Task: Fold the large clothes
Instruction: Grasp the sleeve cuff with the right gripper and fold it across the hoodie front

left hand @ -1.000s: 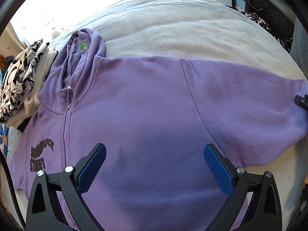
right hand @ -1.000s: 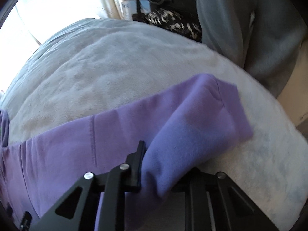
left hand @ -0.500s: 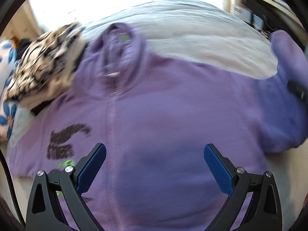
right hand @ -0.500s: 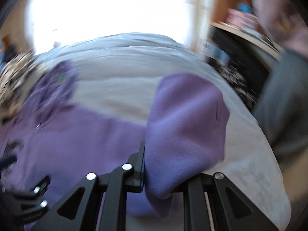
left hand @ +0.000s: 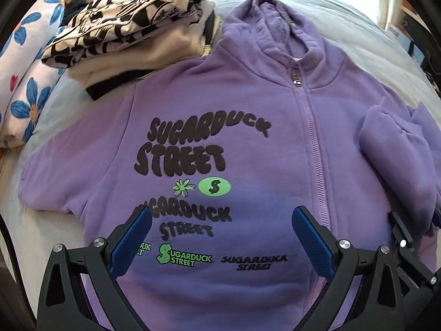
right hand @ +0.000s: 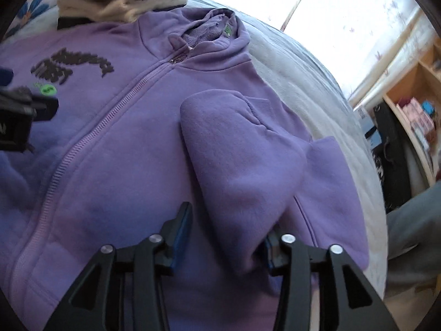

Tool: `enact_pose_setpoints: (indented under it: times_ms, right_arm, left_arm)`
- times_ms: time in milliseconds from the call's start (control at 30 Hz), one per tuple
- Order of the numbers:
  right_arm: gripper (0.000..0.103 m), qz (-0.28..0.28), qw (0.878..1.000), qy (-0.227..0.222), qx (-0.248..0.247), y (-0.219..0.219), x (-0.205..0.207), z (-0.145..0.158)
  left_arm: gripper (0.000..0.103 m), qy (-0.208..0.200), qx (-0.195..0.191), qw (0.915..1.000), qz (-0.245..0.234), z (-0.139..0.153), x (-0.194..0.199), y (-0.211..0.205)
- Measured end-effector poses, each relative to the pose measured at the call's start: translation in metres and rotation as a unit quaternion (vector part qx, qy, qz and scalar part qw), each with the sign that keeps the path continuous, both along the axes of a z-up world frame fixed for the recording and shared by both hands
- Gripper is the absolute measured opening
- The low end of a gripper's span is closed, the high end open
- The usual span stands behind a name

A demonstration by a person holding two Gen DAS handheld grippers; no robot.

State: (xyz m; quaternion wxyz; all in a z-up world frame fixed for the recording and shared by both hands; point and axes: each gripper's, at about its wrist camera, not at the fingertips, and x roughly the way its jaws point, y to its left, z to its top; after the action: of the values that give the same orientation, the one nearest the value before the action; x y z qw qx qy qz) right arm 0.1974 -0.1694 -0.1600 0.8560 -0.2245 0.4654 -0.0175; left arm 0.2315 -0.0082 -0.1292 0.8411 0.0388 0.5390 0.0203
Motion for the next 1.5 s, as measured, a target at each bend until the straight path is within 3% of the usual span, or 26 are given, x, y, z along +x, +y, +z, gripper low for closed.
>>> enact_pose_setpoints:
  times_ms: [233,700,967,1100,1200,1233,1300,1333,1367,1433,1500]
  right_arm:
    - [0.057,-0.029,0.999,0.016,0.036,-0.018,-0.024,0.014]
    - [0.057,-0.106,0.984,0.063,0.131,-0.058,-0.058,0.022]
    - [0.057,-0.141,0.975,0.073,0.159,-0.080,-0.068,0.013]
    - [0.057,-0.146,0.972,0.073,0.168,-0.085,-0.070,0.013]
    - [0.057,-0.146,0.972,0.072,0.171,-0.088,-0.071,0.013]
    - [0.057,-0.146,0.972,0.071,0.172,-0.087,-0.071,0.013]
    - [0.057,-0.144,0.972,0.071,0.173,-0.087,-0.072,0.013]
    - [0.057,-0.143,0.972,0.070,0.173,-0.086,-0.073,0.014]
    - [0.057,-0.142,0.972,0.069,0.174,-0.086,-0.074,0.014]
    - [0.057,-0.137,0.973,0.068,0.175,-0.084,-0.076,0.014]
    - [0.057,-0.135,0.973,0.067,0.176,-0.082,-0.077,0.015]
  left_arm:
    - [0.101,-0.006,-0.026,0.9987,-0.044,0.015,0.002,-0.030]
    - [0.101,-0.015,-0.022,0.9909,-0.132,0.044,0.024,-0.114]
    - [0.101,0.016,-0.019,0.9780,-0.207,0.040,0.032,-0.190]
    - [0.101,0.032,0.022,0.9731,-0.227,0.024,0.032,-0.223]
    - [0.101,0.036,0.074,0.9711,-0.224,0.005,0.034,-0.237]
    - [0.097,0.035,0.079,0.9710,-0.223,0.001,0.035,-0.239]
    - [0.065,0.045,0.067,0.9717,-0.222,-0.006,0.037,-0.235]
    - [0.046,0.056,0.046,0.9732,-0.218,-0.008,0.039,-0.230]
    - [0.033,0.058,0.024,0.9752,-0.212,-0.006,0.040,-0.224]
    - [0.015,0.041,0.019,0.9778,-0.204,0.005,0.039,-0.216]
    - [0.014,0.009,0.018,0.9801,-0.197,0.022,0.034,-0.204]
